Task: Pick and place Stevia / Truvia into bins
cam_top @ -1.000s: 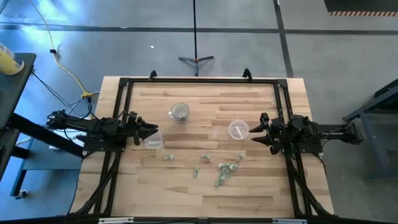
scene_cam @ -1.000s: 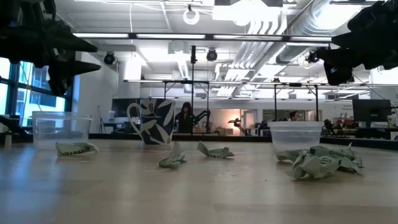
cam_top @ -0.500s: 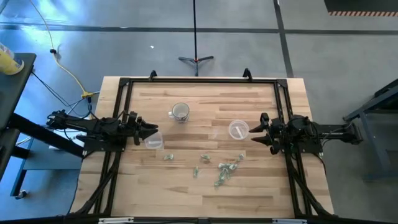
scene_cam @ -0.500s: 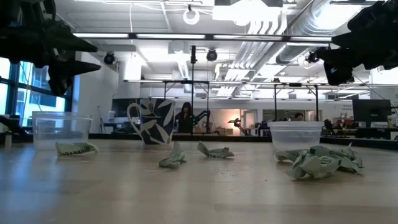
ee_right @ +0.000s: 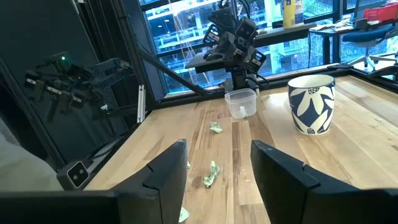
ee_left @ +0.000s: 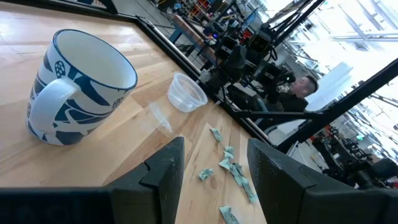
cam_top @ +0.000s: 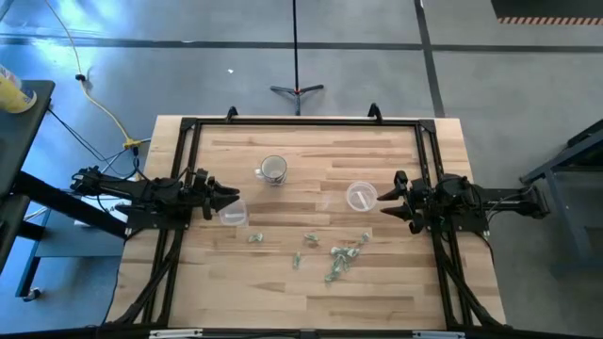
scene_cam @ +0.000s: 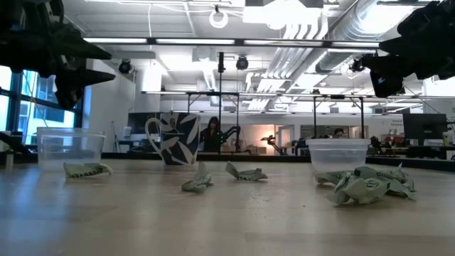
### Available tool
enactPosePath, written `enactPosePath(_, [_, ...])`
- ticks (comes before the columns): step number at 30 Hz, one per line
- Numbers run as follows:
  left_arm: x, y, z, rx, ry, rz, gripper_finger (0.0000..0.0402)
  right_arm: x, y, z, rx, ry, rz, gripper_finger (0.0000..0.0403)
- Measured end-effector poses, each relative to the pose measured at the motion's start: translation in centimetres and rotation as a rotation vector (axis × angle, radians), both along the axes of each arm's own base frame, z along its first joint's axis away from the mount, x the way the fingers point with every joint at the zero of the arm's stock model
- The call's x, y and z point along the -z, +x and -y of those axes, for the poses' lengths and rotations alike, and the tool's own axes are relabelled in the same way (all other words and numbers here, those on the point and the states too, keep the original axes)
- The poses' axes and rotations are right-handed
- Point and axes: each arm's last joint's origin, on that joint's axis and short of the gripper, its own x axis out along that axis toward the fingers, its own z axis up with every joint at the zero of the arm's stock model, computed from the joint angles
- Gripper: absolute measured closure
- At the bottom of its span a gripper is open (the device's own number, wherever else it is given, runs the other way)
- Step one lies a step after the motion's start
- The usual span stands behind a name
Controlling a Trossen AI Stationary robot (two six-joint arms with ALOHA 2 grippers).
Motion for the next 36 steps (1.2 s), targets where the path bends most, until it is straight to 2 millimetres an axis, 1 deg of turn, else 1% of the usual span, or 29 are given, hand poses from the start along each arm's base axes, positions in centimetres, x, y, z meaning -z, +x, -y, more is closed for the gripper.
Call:
enactPosePath(19, [0.0,0.0,0.0,-0.008,-0.005,0.005,0.019,0.0,0.0,0.0,0.0,0.0,0.0,0.0233])
enactPosePath(21, [-0.3,0.0,-0.2,-0.063,-0.052,0.046,0.019,0.0,0.0,0.0,0.0,0.0,0.001,0.0233])
enactPosePath(23, [-0.7,0.0,-0.3,-0.096,-0.151,0.105,0.019,-0.1,0.0,0.0,0.0,0.012,0.004,0.0233])
enactPosePath(26, [-1.5,-0.1,-0.3,-0.111,-0.342,0.224,0.019,-0.2,0.0,0.0,-0.002,0.086,0.008,0.0233])
enactPosePath(29, [-2.0,-0.1,-0.3,-0.101,-0.456,0.292,0.019,-0.5,0.0,0.0,-0.005,0.169,0.039,0.0233])
enactPosePath(32, [-2.5,-0.1,-0.3,-0.088,-0.488,0.341,0.019,-1.0,0.0,0.1,0.013,0.275,0.075,0.0233])
enactPosePath(34, [-3.1,-0.1,-0.4,-0.1,-0.509,0.41,0.019,-1.5,-0.1,0.2,0.054,0.352,0.131,0.0233])
enactPosePath(36, [-4.1,-0.1,-0.4,-0.09,-0.472,0.494,0.019,-2.2,-0.2,0.4,0.112,0.383,0.203,0.0233])
